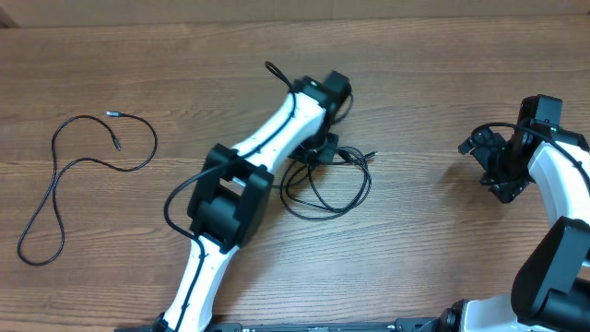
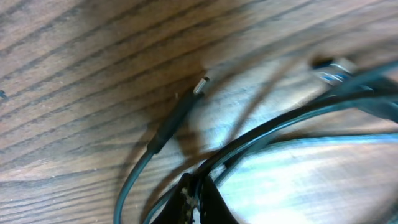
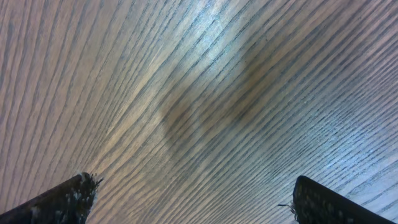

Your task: Untangle cables

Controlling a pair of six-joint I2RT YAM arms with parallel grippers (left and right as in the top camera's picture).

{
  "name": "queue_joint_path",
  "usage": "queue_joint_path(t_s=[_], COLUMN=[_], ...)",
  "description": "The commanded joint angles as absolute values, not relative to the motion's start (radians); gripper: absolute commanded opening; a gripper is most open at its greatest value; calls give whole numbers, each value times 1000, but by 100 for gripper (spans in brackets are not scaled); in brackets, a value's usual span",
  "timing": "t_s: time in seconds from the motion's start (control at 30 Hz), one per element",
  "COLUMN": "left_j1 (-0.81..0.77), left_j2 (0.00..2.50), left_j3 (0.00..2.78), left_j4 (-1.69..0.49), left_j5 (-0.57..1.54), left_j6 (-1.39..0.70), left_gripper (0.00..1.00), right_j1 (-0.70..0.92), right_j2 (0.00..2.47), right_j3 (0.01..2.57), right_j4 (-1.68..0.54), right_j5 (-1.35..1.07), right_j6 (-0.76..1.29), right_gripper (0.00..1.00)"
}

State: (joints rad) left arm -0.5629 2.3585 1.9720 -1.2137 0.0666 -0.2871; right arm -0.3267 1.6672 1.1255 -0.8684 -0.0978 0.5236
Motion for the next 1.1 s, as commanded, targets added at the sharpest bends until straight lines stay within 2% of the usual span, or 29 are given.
queue_joint_path(t_s=[0.0,0.07,0.2,0.37,0.5,0.63,0.77,1.07], left_j1=[-495,-444,-379,-302,-243,-210,-212,-296], left_j2=[2317,2287,2228,2149,2091,2059,2062,2075], left_j3=[2072,2126,2150,2150,2150,2150,2141,2081], left_j4=[-1250,-1298,-1325,-1340,-1347,-1346,-1370,-1363], left_j5=[299,456,622,645,782,849,656,428], left_j6=[-142,-21,118,119,136,150,96,73], left_gripper=[4,4,4,4,4,4,32,65], right_j1=[-327,-327,-327,-327,-327,-327,-327,-327], right_j2=[1663,1663,1664,1663,1663,1663,1663,1663], right_j3=[1120,1120,1120,1120,1120,1120,1120,1120], right_j4=[-867,-867,-873,-915,-925,-926,-921,-923], right_j5=[-103,-174,-331,-548,-691,-743,-742,-661], right_j6=[526,526,526,526,525,522,522,522], right_gripper=[100,100,100,100,100,100,100,100])
